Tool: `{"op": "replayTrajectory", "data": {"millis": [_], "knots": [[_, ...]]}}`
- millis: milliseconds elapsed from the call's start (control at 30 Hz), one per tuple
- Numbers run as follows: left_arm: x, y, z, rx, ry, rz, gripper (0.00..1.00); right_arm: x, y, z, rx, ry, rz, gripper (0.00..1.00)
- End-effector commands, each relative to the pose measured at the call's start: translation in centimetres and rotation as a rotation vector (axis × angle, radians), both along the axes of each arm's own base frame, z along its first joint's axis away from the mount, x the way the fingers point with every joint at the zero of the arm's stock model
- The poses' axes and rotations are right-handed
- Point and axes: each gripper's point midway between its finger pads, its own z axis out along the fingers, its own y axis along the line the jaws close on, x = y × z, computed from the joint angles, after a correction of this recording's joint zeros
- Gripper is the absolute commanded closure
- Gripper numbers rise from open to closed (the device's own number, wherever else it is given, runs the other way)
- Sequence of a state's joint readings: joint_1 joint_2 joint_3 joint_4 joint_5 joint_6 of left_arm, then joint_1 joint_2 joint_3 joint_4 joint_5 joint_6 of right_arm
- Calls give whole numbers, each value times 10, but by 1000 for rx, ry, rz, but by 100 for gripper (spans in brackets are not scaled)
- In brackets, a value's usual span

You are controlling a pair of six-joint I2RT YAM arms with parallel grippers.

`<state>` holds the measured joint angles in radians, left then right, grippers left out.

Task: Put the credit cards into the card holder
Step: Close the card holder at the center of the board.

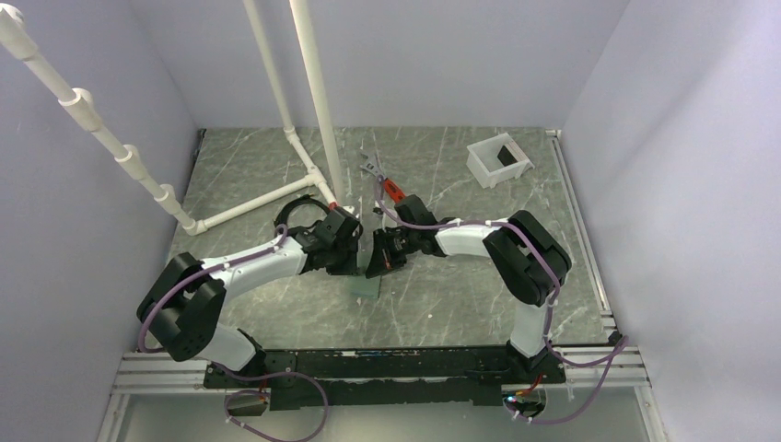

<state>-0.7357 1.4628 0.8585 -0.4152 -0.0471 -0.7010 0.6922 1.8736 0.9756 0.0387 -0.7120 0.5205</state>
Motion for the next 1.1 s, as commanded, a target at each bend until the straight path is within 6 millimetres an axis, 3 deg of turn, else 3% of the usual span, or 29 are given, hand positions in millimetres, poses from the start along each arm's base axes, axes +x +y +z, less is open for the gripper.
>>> {"op": "replayTrajectory", "data": {"millis": [0,367,1067], "knots": [[6,-23,14,-163,-13,-17,100,12,-1,-17,-72,-71,-7,92],[14,-27,20,-245,-31,7,100,13,3,-24,-85,-70,1,91],[10,-37,3,-244,33,-48,100,11,1,-28,-119,-64,6,91]]}}
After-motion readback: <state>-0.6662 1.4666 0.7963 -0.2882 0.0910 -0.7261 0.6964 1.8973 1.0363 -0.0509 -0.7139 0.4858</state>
